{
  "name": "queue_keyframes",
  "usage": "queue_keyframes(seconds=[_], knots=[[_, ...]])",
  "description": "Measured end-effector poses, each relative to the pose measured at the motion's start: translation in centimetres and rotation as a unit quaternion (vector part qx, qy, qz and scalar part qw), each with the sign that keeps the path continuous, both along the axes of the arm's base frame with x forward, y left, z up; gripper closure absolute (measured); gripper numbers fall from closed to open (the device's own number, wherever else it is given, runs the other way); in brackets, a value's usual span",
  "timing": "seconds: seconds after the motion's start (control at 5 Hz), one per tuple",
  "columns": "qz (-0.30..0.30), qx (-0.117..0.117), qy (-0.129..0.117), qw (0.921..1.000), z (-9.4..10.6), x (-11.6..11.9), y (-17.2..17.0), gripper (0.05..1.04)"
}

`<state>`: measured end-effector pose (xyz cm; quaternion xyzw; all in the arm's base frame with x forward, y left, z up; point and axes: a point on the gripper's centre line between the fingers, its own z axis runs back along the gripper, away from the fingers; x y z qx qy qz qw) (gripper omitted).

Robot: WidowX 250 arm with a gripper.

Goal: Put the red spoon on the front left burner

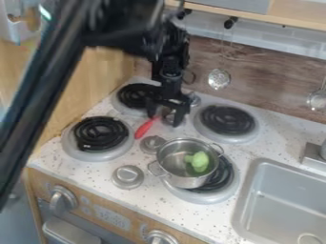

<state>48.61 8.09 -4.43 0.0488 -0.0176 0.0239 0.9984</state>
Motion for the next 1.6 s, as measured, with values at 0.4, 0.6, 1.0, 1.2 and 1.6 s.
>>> queue_keyframes(seconds=[0.4,0.6,1.0,1.2,1.6], knots=[[0.003,0.014,0.02,0.9997,-0.1,-0.4,0.9,0.147],[0.013,0.013,0.027,0.9995,-0.4,-0.8,1.5,0.437],[0.029,0.004,0.058,0.9979,-0.8,-2.8,2.7,0.788],[0.027,-0.01,0.063,0.9976,-0.6,-3.5,2.5,0.842],[0.068,-0.059,-0.028,0.9956,6.4,-5.2,4.2,0.977]])
